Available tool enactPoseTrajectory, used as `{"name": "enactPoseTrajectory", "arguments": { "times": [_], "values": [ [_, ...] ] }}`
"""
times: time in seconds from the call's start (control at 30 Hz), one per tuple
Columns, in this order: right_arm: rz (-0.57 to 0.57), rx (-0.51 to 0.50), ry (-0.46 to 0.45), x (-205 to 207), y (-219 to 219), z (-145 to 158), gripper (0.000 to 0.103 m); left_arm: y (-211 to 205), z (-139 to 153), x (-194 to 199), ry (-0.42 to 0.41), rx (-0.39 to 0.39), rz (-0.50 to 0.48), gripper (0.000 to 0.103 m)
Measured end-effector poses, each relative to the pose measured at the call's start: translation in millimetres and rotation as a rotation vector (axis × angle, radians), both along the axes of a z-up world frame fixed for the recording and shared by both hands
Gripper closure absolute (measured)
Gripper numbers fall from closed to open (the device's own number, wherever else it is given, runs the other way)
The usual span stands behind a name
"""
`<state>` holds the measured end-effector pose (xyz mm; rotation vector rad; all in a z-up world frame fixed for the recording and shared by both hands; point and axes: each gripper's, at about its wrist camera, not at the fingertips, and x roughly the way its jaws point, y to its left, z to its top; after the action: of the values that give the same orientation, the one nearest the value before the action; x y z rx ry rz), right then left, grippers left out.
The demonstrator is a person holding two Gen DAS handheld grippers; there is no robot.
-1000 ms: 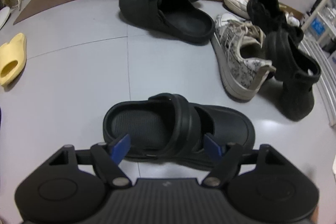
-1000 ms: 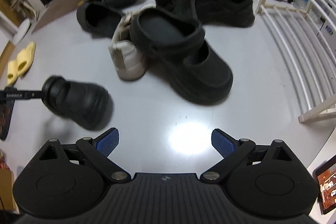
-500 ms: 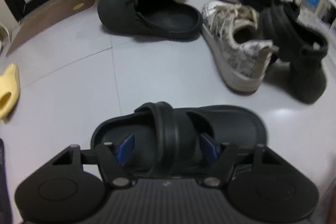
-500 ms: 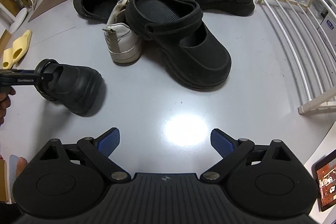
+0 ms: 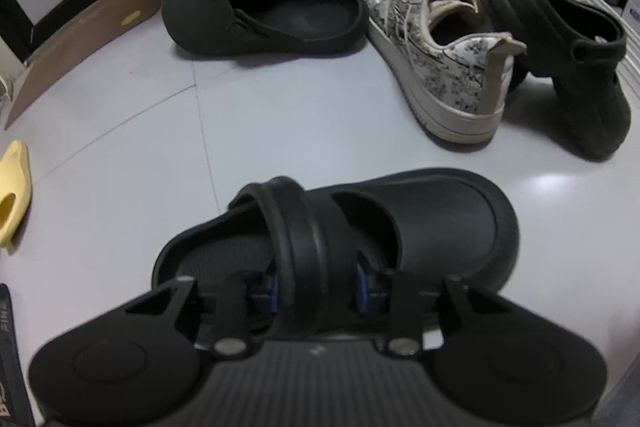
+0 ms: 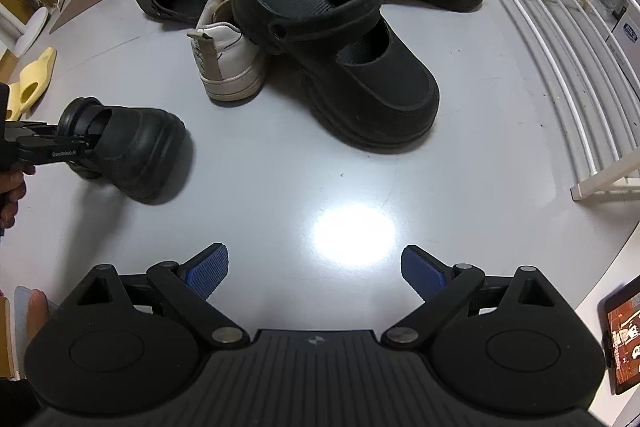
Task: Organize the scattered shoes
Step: 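Lift the black strap clog with the left tool toward the white shoe rack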
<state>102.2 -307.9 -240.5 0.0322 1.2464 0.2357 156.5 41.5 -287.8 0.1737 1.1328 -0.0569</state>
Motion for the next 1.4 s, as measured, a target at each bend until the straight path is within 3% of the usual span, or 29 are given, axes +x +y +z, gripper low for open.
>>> {"name": "enactPoseTrajectory", "arguments": {
  "times": [0.53,0.77,1.4],
  "values": [
    [-0.021,-0.009,0.024,-17.0,-17.4,-10.6,0.006,-28.5,30.4,-0.9,-0.021,-0.094,-0.12,0.086],
    [-0.057,-0.002,-0.001,-28.9,-40.4,-5.8,0.006,-48.9,55.5,7.4,-0.023,-0.142,-0.201,0.086],
    [-0.263,0.089,-0.067,-57.6,-105.0,-3.6,0.006,-181.4,118.7,20.2,-0.024,-0.244,-0.54,0.086]
  ]
}}
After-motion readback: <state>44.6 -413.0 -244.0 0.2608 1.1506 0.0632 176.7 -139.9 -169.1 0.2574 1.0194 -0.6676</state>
